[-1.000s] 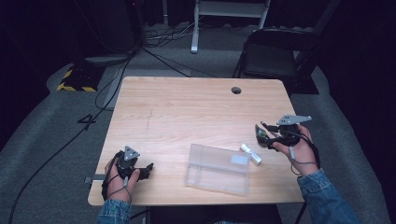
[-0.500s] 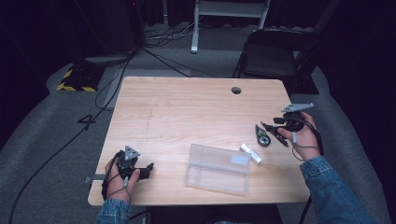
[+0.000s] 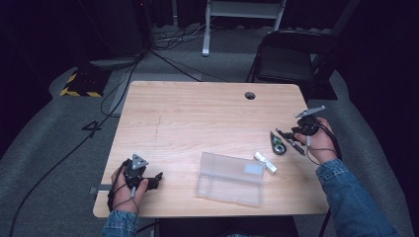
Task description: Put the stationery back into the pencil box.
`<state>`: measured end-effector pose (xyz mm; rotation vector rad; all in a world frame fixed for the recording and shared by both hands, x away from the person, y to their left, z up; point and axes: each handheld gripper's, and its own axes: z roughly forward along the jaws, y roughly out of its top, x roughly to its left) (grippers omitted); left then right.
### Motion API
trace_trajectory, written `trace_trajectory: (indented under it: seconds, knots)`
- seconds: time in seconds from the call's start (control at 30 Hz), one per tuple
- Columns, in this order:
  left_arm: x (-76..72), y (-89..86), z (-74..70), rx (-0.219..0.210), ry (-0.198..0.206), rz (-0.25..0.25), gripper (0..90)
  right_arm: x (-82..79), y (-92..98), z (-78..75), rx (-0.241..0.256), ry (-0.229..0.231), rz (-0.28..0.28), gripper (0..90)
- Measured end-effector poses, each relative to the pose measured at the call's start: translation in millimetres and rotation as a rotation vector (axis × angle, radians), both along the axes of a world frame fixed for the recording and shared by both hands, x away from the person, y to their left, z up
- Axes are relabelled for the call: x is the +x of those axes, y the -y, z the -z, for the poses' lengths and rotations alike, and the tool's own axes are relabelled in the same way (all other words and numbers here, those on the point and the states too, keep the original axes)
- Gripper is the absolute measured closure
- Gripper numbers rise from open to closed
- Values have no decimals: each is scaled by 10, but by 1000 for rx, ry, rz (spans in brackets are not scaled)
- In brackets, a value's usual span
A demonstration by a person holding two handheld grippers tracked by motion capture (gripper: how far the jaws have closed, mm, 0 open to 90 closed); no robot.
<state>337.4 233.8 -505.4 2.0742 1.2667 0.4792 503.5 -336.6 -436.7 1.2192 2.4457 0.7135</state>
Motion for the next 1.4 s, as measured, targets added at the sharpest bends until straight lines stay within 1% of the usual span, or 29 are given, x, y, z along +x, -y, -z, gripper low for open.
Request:
trace_trajectory:
  seconds: [0.03,0.13,0.2,0.27,0.3,0.4,0.5,0.6,0.7,0.77,0.83,0.87,0.9,0.97,1.03,1.13,1.3,1.4]
  knots:
    - [0,0,0,0,0,0,139,11,5,9,-5,-12,-1,584]
    - [0,0,0,0,0,0,139,66,18,65,-31,-25,-1,618]
    - [0,0,0,0,0,0,139,104,25,103,-26,-40,-2,628]
    - [0,0,0,0,0,0,139,116,25,118,-24,-41,-1,631]
    - [0,0,0,0,0,0,139,148,22,144,-22,-44,-6,639]
    - [0,0,0,0,0,0,139,200,13,189,-12,-50,0,651]
    - [0,0,0,0,0,0,139,248,-3,237,-24,-54,-1,658]
    - [0,0,1,-1,0,0,139,289,-7,267,-21,-59,-5,665]
    - [0,1,1,0,1,0,139,333,-14,300,-36,-75,-8,690]
    - [0,0,1,0,1,0,139,349,-20,322,-28,-80,-7,709]
    - [0,1,1,0,1,0,140,358,-31,348,-29,-98,-14,743]
    - [0,1,1,0,1,0,140,361,-33,349,-18,-99,-17,761]
    - [0,1,1,0,1,0,140,365,-33,350,-17,-98,-15,784]
    - [0,1,1,0,1,0,140,373,-26,349,-15,-101,-16,800]
    - [0,1,1,-1,1,0,139,381,-9,350,1,-112,-11,804]
    - [0,0,0,0,0,0,139,386,19,355,9,-106,0,807]
    - [0,0,0,0,0,0,140,380,27,348,0,-112,7,809]
    - [0,0,0,0,0,0,140,369,27,331,3,-99,15,809]
